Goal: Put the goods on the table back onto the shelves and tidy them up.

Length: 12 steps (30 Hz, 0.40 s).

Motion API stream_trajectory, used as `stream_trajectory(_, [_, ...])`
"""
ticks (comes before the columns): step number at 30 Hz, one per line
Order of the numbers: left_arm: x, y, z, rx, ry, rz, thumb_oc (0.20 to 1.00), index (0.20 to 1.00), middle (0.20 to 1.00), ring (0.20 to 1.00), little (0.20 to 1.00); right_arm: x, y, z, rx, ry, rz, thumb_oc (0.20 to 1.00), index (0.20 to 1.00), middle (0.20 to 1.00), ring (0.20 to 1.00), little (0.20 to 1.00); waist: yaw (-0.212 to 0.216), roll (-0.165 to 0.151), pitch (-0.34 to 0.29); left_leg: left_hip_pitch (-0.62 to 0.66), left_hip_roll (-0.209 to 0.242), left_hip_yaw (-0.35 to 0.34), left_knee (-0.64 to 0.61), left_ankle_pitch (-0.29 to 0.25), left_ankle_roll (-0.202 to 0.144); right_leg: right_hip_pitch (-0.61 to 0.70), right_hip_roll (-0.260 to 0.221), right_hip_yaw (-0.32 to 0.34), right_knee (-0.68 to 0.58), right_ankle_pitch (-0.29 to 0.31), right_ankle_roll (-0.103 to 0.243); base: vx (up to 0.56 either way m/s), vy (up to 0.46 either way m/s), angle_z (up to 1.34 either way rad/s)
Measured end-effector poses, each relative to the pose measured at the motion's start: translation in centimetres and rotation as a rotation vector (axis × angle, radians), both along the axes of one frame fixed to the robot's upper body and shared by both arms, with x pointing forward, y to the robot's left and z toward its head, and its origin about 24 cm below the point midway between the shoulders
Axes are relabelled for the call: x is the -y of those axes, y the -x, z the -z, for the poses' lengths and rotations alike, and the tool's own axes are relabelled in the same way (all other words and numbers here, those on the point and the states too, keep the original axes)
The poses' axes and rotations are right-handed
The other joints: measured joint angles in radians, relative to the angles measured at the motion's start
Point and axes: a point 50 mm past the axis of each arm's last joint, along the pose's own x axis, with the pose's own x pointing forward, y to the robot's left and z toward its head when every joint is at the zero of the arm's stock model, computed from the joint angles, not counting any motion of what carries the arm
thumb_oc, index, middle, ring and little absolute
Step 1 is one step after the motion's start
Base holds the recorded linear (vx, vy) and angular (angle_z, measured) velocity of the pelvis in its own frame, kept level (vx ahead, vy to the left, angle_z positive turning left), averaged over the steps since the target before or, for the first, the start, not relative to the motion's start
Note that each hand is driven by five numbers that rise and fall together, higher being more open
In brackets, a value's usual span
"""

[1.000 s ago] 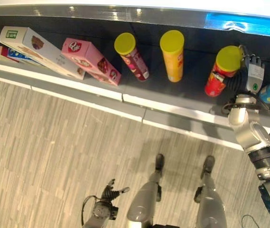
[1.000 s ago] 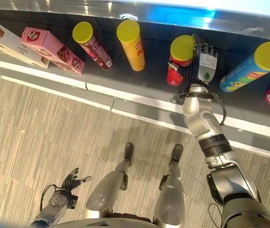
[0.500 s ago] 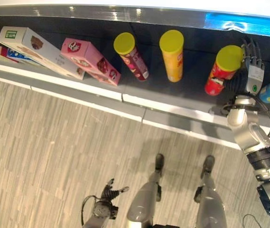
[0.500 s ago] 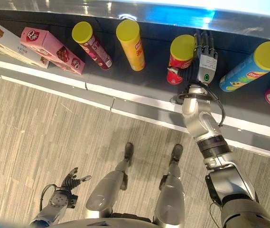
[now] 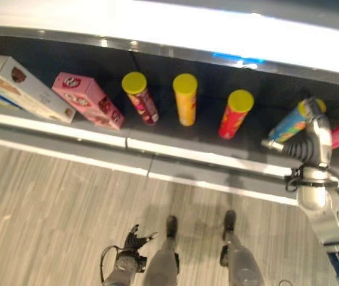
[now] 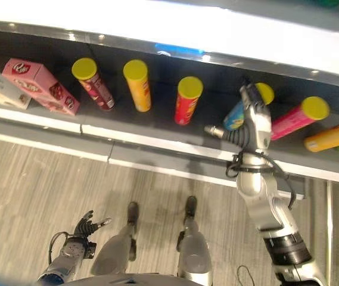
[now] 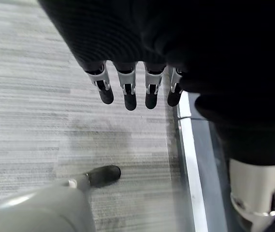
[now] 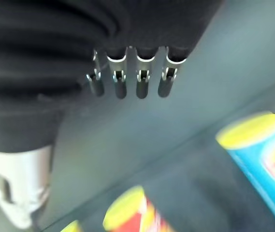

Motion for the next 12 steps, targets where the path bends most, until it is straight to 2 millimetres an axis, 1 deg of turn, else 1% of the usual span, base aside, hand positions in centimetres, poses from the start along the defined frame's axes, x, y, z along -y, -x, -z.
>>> stream_trajectory(1, [-0.2,0.5,0.3,-0.021,0.008,0.000,1.000,1.000,1.000,1.000,1.000,0.3,0.6,1.8,-0.130,-0.101,-0.076,1.000,1.000,1.000,1.000,1.000,0.001,-0.002,-0.015,0.019,0.000,0.010,0.000,-0.005,0.002,0.011,0.000,0.012,0.000,-0.001,0.001,0.11,0.013,-0.26])
stream_trajectory(3, [-0.9,1.5,0.7,-0.065,0.019,-0.002,1.000,1.000,1.000,1.000,1.000,1.0,1.4,5.4,-0.360,-0.242,-0.148,1.000,1.000,1.000,1.000,1.000,0.001,-0.008,-0.040,0.052,0.001,0.030,0.000,-0.016,0.002,0.035,0.001,0.027,0.000,-0.004,0.005,0.07,0.013,-0.27])
stream_trajectory(4, [-1.3,2.3,0.9,-0.094,0.028,0.012,1.000,1.000,1.000,1.000,1.000,1.6,2.4,8.8,-0.561,-0.342,-0.185,1.000,1.000,1.000,1.000,1.000,-0.002,-0.016,-0.078,0.067,0.002,0.038,-0.002,-0.025,0.005,0.045,0.002,0.035,0.000,-0.012,0.003,0.09,0.016,-0.20])
stream_trajectory(5, [-1.6,2.6,0.9,-0.108,0.041,0.034,1.000,1.000,1.000,1.000,1.000,2.4,4.4,11.9,-0.795,-0.357,-0.229,1.000,1.000,1.000,1.000,1.000,0.001,-0.015,-0.118,0.066,0.000,0.042,-0.006,-0.030,0.011,0.047,-0.001,0.037,-0.001,-0.015,0.006,0.09,0.011,-0.10])
stream_trajectory(6, [-1.7,2.9,1.1,-0.123,0.047,0.039,1.000,1.000,1.000,1.000,1.000,3.1,5.4,13.8,-0.894,-0.377,-0.222,1.000,1.000,1.000,1.000,1.000,-0.001,-0.018,-0.129,0.078,0.000,0.044,-0.005,-0.029,0.014,0.056,-0.003,0.032,-0.002,-0.018,0.011,0.11,0.015,-0.05])
stream_trajectory(7, [-1.9,3.1,1.3,-0.141,0.049,0.038,1.000,1.000,1.000,1.000,1.000,3.5,5.8,15.6,-0.986,-0.393,-0.203,1.000,1.000,1.000,1.000,1.000,-0.003,-0.025,-0.136,0.092,0.001,0.048,-0.006,-0.031,0.016,0.069,-0.003,0.033,-0.001,-0.019,0.011,0.05,0.005,-0.06])
stream_trajectory(8, [-2.0,3.3,1.5,-0.162,0.050,0.047,1.000,1.000,1.000,1.000,1.000,3.9,6.9,17.4,-1.072,-0.420,-0.161,1.000,1.000,1.000,1.000,1.000,-0.008,-0.030,-0.143,0.103,0.001,0.053,-0.006,-0.034,0.017,0.075,-0.003,0.037,-0.004,-0.020,0.013,0.09,-0.007,-0.08])
stream_trajectory(9, [-1.6,3.5,1.6,-0.174,0.066,0.080,1.000,1.000,1.000,1.000,1.000,5.5,9.9,21.3,-1.247,-0.479,0.015,1.000,1.000,1.000,1.000,1.000,0.002,-0.031,-0.181,0.104,0.000,0.053,-0.007,-0.041,0.017,0.075,-0.006,0.035,-0.005,-0.025,0.012,0.07,-0.012,-0.06])
stream_trajectory(10, [-1.4,3.6,1.7,-0.180,0.071,0.090,1.000,1.000,1.000,1.000,1.000,5.9,11.0,22.3,-1.289,-0.494,0.070,1.000,1.000,1.000,1.000,1.000,0.003,-0.031,-0.185,0.104,-0.001,0.054,-0.006,-0.039,0.020,0.076,-0.008,0.033,-0.005,-0.025,0.013,0.10,-0.017,0.01])
stream_trajectory(11, [-1.2,3.7,1.8,-0.189,0.079,0.097,1.000,1.000,1.000,1.000,1.000,5.8,13.0,24.4,-1.357,-0.556,0.180,1.000,1.000,1.000,1.000,1.000,0.004,-0.029,-0.189,0.109,0.000,0.053,-0.006,-0.039,0.021,0.084,-0.009,0.029,-0.002,-0.027,0.015,0.05,-0.013,0.06])
stream_trajectory(12, [-1.1,4.2,2.1,-0.212,0.087,0.096,1.000,1.000,1.000,1.000,1.000,6.1,14.6,26.0,-1.446,-0.591,0.331,1.000,1.000,1.000,1.000,1.000,0.001,-0.029,-0.192,0.123,0.000,0.049,-0.006,-0.039,0.022,0.101,-0.009,0.021,-0.003,-0.026,0.015,0.07,-0.020,0.11])
